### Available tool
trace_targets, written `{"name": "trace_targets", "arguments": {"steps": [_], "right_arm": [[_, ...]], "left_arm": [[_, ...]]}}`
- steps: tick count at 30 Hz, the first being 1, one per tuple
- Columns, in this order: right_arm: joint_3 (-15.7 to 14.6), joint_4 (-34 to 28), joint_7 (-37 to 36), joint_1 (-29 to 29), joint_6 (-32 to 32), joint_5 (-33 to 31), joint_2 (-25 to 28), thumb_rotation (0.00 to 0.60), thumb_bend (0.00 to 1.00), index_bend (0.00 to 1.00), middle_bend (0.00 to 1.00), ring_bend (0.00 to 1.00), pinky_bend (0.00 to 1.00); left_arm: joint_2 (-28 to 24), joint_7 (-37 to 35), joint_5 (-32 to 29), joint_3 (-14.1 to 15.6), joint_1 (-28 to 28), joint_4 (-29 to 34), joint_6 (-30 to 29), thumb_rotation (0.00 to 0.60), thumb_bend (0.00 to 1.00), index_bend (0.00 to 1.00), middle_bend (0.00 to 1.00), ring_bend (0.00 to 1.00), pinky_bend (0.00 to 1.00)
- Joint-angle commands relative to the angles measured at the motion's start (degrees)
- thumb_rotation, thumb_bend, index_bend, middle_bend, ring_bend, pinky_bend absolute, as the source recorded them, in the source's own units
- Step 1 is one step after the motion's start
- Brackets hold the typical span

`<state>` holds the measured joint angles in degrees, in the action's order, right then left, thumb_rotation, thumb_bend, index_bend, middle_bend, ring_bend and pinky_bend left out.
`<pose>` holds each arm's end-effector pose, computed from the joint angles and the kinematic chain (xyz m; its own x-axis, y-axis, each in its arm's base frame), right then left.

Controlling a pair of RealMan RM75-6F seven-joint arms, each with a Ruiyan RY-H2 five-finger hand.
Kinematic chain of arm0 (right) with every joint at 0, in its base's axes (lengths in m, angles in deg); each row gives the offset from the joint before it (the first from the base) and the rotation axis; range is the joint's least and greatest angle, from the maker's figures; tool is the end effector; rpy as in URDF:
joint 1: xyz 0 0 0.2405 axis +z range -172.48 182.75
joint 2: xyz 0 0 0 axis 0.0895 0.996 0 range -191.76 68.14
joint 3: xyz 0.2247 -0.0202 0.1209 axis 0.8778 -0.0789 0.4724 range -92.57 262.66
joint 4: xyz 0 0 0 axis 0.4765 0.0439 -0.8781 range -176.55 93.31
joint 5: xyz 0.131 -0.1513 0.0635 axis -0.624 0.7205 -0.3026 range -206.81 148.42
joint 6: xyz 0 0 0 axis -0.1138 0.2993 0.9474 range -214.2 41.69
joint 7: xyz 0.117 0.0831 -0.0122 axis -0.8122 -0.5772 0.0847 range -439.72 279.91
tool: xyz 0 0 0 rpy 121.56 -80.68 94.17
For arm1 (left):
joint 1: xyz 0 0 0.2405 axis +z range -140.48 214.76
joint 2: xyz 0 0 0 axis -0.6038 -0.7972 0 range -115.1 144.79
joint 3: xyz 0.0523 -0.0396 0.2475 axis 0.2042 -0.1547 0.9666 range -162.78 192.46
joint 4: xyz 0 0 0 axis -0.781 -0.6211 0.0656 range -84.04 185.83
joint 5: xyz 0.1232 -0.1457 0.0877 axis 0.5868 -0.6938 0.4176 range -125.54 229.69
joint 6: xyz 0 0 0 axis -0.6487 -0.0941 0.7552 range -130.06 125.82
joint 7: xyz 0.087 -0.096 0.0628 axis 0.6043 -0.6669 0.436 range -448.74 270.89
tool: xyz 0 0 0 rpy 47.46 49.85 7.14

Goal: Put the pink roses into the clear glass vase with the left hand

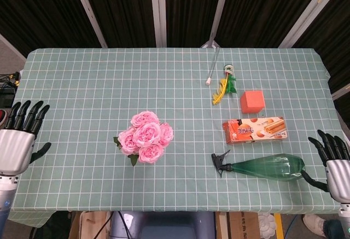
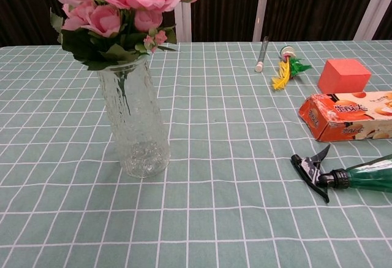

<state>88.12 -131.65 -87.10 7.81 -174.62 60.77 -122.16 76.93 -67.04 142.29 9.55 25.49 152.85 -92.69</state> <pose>-0.3168 -0.1702 0.1881 0.3798 0.0427 0.9241 -0.9232 -0.0457 0.3816 -0.2380 0.2146 0.1722 0.5778 -0.2227 0.7852 0.7772 -0.1438 -0.6127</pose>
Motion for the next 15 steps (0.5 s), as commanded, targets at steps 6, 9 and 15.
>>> {"name": "trace_targets", "arguments": {"steps": [6,9,15], "right_arm": [[0.12,0.0,0.66,-0.03,0.12,-0.53,0.04,0.6,0.21,0.17,0.05,0.02,0.0],[-0.06,-0.24,0.77,-0.07,0.41,-0.63,0.29,0.6,0.21,0.17,0.05,0.02,0.0],[0.01,-0.78,1.21,0.12,0.69,-0.73,0.47,0.6,0.21,0.17,0.05,0.02,0.0]], "left_arm": [[7.95,-17.58,-0.6,4.15,5.68,-13.67,-2.06,0.6,0.23,0.07,0.06,0.0,0.0],[7.66,-18.83,-0.56,4.13,5.74,-13.96,-1.82,0.6,0.23,0.07,0.06,0.0,0.0],[7.26,-21.07,-0.47,3.64,6.03,-14.64,-2.24,0.6,0.23,0.07,0.06,0.0,0.0]]}}
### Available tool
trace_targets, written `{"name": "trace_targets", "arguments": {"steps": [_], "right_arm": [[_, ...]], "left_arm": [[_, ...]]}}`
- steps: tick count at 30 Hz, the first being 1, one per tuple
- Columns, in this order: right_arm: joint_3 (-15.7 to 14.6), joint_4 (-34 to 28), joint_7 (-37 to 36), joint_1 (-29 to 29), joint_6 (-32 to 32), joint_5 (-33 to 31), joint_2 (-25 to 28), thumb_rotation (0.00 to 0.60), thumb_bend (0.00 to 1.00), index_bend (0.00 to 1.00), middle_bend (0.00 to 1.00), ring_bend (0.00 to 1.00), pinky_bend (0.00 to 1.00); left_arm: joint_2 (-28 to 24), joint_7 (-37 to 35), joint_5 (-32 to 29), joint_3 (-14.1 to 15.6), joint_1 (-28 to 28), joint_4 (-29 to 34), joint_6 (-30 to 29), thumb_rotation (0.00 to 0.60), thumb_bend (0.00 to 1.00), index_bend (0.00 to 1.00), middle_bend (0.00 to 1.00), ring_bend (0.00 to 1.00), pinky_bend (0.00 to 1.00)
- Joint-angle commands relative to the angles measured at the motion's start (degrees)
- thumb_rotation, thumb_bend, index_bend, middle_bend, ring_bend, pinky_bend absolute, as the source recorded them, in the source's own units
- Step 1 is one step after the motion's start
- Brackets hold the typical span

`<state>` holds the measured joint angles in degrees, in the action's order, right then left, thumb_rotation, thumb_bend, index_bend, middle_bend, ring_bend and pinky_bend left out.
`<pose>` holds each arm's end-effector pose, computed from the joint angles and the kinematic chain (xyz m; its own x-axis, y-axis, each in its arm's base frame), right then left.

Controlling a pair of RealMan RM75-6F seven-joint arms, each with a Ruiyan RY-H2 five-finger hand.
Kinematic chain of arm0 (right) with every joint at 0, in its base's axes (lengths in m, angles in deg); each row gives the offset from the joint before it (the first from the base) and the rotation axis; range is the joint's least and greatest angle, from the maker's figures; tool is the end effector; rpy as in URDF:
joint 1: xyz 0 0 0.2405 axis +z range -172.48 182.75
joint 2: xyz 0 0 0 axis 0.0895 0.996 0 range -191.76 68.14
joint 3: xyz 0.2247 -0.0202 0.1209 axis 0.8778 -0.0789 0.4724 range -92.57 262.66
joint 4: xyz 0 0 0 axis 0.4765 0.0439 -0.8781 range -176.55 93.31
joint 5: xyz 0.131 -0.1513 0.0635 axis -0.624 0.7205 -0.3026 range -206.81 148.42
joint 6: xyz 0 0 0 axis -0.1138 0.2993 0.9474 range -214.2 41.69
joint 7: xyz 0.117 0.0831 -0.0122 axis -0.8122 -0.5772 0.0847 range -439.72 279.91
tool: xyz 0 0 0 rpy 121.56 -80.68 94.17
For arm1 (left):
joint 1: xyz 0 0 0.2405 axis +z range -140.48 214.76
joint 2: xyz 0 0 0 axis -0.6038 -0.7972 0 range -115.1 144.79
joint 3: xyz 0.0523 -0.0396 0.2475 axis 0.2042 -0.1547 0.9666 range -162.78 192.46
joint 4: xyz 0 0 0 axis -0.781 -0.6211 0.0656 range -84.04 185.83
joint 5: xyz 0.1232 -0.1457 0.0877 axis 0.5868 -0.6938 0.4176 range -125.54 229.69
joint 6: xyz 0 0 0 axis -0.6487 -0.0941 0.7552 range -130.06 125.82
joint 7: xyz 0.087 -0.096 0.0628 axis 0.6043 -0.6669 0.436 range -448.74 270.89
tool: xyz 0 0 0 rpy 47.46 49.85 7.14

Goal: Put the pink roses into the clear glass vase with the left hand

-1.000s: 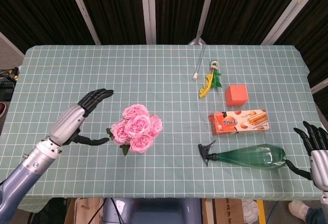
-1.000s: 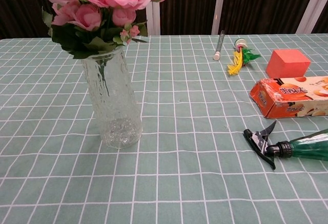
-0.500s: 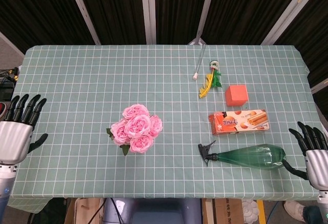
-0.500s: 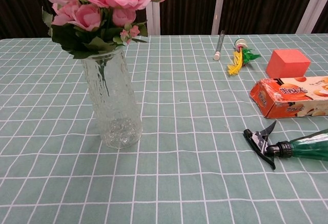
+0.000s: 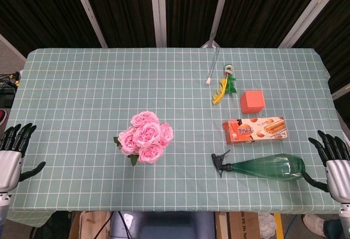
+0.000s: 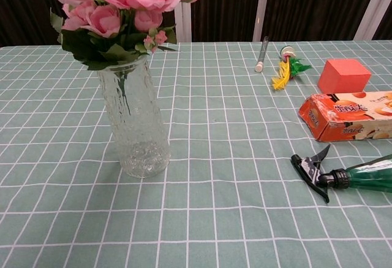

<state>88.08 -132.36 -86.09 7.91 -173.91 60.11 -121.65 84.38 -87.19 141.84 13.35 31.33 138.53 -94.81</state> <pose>-0.3170 -0.1707 0.1888 0.3930 0.0322 0.9190 -0.9185 -0.0345 0.3940 -0.3012 0.1805 0.1465 0.4052 -0.1144 0.9070 0.9057 -0.0847 -0.4153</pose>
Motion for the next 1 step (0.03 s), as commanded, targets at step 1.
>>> {"name": "trace_targets", "arguments": {"steps": [1], "right_arm": [[0.04,-0.05,0.62,0.04,0.09,-0.15,-0.11,0.6,0.21,0.17,0.05,0.02,0.0]], "left_arm": [[-0.31,-1.37,-0.17,-0.25,0.19,-0.39,0.03,0.6,0.23,0.07,0.06,0.0,0.0]]}}
